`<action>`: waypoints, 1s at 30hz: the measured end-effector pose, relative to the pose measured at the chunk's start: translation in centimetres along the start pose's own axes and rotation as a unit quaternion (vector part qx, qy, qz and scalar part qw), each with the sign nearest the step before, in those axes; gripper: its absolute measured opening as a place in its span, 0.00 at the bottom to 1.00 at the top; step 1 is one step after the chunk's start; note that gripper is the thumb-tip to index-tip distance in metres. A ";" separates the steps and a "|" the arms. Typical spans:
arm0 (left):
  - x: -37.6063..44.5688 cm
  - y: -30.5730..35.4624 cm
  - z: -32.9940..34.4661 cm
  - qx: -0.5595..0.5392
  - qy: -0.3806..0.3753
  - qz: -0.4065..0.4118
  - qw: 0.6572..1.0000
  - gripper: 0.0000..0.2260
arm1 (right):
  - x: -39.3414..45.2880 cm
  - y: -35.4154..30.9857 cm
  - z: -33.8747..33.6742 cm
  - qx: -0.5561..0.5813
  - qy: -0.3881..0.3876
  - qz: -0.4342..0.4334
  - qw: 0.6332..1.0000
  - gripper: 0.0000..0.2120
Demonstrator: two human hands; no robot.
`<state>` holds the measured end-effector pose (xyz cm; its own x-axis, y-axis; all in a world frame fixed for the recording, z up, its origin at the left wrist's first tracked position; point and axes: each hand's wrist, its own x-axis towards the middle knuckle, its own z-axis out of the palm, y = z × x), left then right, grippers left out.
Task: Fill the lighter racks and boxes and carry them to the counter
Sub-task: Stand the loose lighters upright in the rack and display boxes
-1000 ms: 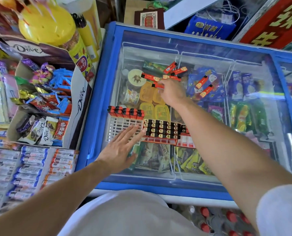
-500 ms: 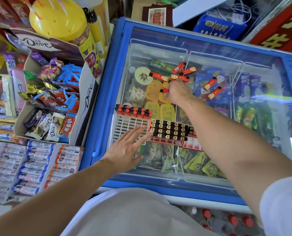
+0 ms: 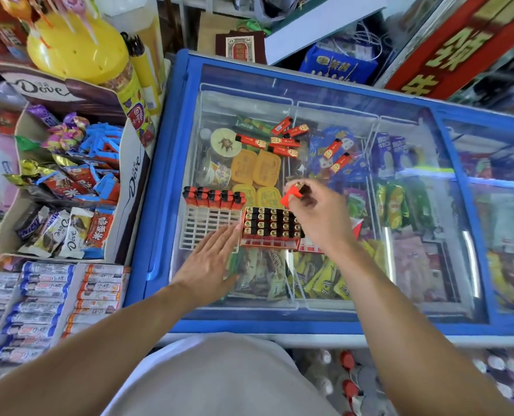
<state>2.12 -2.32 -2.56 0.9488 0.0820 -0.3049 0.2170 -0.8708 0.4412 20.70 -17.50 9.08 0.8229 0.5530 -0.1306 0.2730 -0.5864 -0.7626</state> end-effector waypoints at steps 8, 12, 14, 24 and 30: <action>-1.0 -0.7 1.1 0.056 -0.043 -0.031 0.997 0.44 | -5.7 1.8 3.7 -0.115 -0.081 -0.026 0.990 0.16; -1.8 -0.9 0.7 0.061 -0.038 -0.050 0.996 0.40 | -5.6 1.9 5.9 -0.162 -0.073 -0.021 0.984 0.12; -2.3 -1.2 0.5 0.076 -0.040 -0.059 0.995 0.40 | -5.5 1.9 6.7 -0.198 -0.066 -0.043 0.977 0.10; -2.5 -2.7 0.0 0.104 -0.114 -0.050 0.987 0.47 | -5.0 1.4 8.3 -0.268 -0.018 -0.074 0.960 0.12; -2.7 -3.4 -0.1 0.106 -0.121 -0.037 0.986 0.48 | -5.1 1.6 8.8 -0.264 0.008 -0.062 0.962 0.11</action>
<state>-1.14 0.42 -3.18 0.8439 0.0534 -0.5339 0.2069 -0.9505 0.2319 12.55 -16.12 2.95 0.7736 0.6320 -0.0461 0.5820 -0.7375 -0.3426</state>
